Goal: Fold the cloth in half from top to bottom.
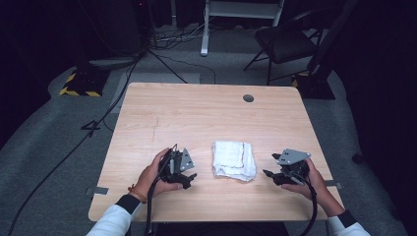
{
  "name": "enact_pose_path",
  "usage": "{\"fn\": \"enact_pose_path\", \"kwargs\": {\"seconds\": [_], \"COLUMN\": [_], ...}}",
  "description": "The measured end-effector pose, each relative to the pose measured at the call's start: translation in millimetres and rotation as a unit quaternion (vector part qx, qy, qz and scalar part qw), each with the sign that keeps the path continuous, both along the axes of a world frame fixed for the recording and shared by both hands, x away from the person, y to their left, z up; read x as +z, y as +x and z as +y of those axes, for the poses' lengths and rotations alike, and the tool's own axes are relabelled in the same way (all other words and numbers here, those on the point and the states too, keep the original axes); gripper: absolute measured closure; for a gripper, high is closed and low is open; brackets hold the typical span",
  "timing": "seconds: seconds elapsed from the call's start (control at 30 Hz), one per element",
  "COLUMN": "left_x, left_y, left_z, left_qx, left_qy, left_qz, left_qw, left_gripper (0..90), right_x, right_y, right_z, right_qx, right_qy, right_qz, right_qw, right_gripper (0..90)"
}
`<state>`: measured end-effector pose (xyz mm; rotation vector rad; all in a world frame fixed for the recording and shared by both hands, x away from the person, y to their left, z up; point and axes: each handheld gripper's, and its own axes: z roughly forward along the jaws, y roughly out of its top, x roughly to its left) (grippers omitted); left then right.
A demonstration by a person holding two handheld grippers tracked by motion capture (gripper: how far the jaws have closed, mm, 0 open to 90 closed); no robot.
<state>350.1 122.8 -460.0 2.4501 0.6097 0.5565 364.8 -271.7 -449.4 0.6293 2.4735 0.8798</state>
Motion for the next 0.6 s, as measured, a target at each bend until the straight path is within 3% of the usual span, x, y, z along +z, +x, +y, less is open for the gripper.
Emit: {"fn": "enact_pose_path", "kwargs": {"seconds": [0.3,0.5,0.6], "left_x": [-10.7,-13.0,-15.6], "left_y": [-15.7,-19.8,-19.1], "left_z": [22.7,39.0,50.6], "left_qx": [0.031,0.041,0.054], "left_qy": [0.010,-0.002,-0.009], "left_qz": [-0.002,-0.007,0.001], "left_qw": [0.9995,0.9991,0.9985], "left_gripper": [18.5,18.0,17.6], "right_x": [-7.6,-17.4,-24.1], "right_y": [-5.4,-8.6,-10.3], "right_z": [-23.4,-43.8,-55.4], "right_qx": [-0.014,-0.039,-0.054], "right_qy": [0.010,0.012,0.013], "right_qz": [0.014,0.025,0.029], "right_qw": [0.9997,0.9989,0.9980], "right_gripper": [31.0,30.3,29.9]}}
